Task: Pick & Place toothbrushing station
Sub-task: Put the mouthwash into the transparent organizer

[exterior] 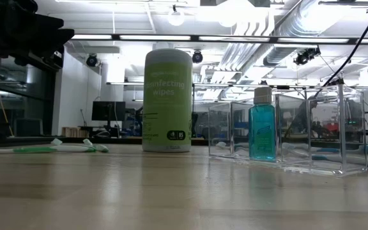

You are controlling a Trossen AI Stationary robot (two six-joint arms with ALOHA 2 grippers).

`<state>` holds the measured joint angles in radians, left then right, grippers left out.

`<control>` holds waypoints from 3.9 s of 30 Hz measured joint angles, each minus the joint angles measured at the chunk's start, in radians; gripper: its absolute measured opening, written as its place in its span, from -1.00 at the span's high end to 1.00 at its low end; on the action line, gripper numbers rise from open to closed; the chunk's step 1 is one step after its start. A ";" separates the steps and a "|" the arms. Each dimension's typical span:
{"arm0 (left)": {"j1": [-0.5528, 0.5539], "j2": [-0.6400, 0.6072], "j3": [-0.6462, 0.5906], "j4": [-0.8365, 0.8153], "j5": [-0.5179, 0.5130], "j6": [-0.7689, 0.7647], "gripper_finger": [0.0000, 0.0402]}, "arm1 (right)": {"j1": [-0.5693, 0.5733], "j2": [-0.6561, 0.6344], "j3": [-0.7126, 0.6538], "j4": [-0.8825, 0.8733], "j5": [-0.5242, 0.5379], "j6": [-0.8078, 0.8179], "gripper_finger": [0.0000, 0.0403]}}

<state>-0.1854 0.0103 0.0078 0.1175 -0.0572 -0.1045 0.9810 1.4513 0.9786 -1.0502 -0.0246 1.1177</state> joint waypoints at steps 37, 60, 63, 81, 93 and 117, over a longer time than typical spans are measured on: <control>0.000 0.000 0.000 0.000 0.000 0.000 0.38 | -0.316 0.000 0.255 -0.119 0.042 -0.469 0.56; 0.000 0.000 0.000 0.000 0.000 0.000 0.38 | -0.549 0.194 0.591 -0.233 0.041 -0.802 0.56; 0.000 0.000 0.000 0.000 0.000 0.000 0.38 | -0.584 0.200 0.604 -0.232 0.036 -0.807 0.56; 0.000 0.000 0.000 0.000 0.000 0.000 0.38 | -0.663 0.208 0.603 -0.207 0.016 -0.938 0.56; 0.000 0.000 0.000 0.000 0.000 0.000 0.38 | -0.719 0.254 0.602 -0.212 -0.004 -1.039 0.56; 0.000 0.000 0.000 0.011 0.000 0.000 0.38 | -0.755 0.350 0.602 -0.178 -0.035 -1.062 0.56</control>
<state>-0.1852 0.0101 0.0078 0.1284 -0.0570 -0.1043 0.2264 1.8014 1.5808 -1.2283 -0.0593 0.0557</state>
